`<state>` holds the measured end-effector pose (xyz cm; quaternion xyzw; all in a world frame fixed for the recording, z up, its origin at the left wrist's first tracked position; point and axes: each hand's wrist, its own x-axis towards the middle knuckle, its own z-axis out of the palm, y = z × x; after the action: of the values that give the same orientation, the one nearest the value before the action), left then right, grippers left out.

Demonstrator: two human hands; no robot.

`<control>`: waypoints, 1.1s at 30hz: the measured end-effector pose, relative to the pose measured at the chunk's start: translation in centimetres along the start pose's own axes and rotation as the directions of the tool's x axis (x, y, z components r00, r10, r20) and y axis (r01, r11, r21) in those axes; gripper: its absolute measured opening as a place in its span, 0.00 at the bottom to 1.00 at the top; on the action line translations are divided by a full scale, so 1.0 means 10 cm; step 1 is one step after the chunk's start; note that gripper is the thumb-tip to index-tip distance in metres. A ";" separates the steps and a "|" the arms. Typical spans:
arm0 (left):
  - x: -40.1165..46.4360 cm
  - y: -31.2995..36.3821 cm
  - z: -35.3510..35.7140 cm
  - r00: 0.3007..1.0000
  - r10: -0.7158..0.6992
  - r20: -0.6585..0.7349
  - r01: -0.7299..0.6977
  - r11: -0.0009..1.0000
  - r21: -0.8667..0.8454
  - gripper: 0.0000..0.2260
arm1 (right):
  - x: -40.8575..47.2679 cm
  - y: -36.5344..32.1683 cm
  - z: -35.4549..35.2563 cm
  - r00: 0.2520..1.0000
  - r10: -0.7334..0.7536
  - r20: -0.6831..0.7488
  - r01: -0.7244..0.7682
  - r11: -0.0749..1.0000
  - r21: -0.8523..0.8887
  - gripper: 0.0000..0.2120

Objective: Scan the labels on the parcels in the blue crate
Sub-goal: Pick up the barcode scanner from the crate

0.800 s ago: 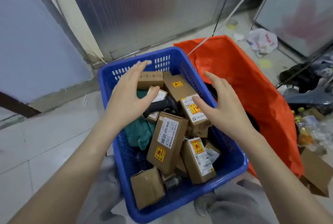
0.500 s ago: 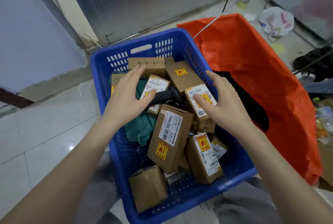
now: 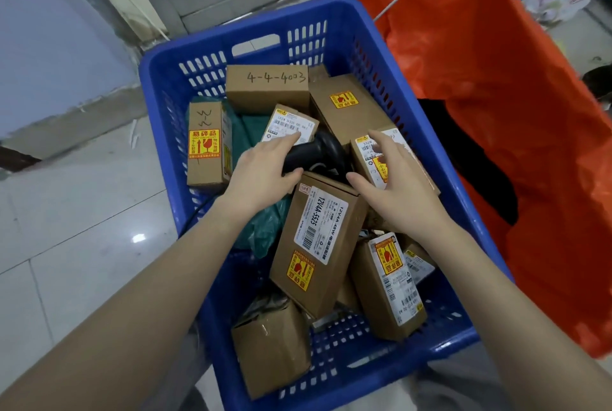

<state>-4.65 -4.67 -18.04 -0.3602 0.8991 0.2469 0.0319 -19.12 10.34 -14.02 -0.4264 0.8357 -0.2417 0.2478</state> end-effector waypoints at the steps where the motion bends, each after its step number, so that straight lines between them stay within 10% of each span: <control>1: 0.03 -0.01 0.03 1.000 0.002 0.007 -0.002 1.000 0.022 0.27 | 0.01 0.02 0.01 1.000 0.000 0.006 -0.001 1.000 0.010 0.33; 17: 0.08 0.09 -0.01 0.999 0.021 -0.024 -0.020 0.998 0.060 0.27 | 0.05 0.03 -0.08 1.000 0.014 -0.008 -0.013 0.998 0.056 0.29; 33: -0.61 0.45 -0.61 0.971 -0.199 -0.131 0.118 0.881 -0.458 0.23 | -0.38 -0.02 -0.36 0.992 0.088 -0.094 -0.075 0.988 0.134 0.26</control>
<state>-2.39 -0.88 -9.38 -0.4505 0.7849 0.4110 -0.1101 -19.28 14.04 -10.38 -0.3624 0.8460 -0.3063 0.2430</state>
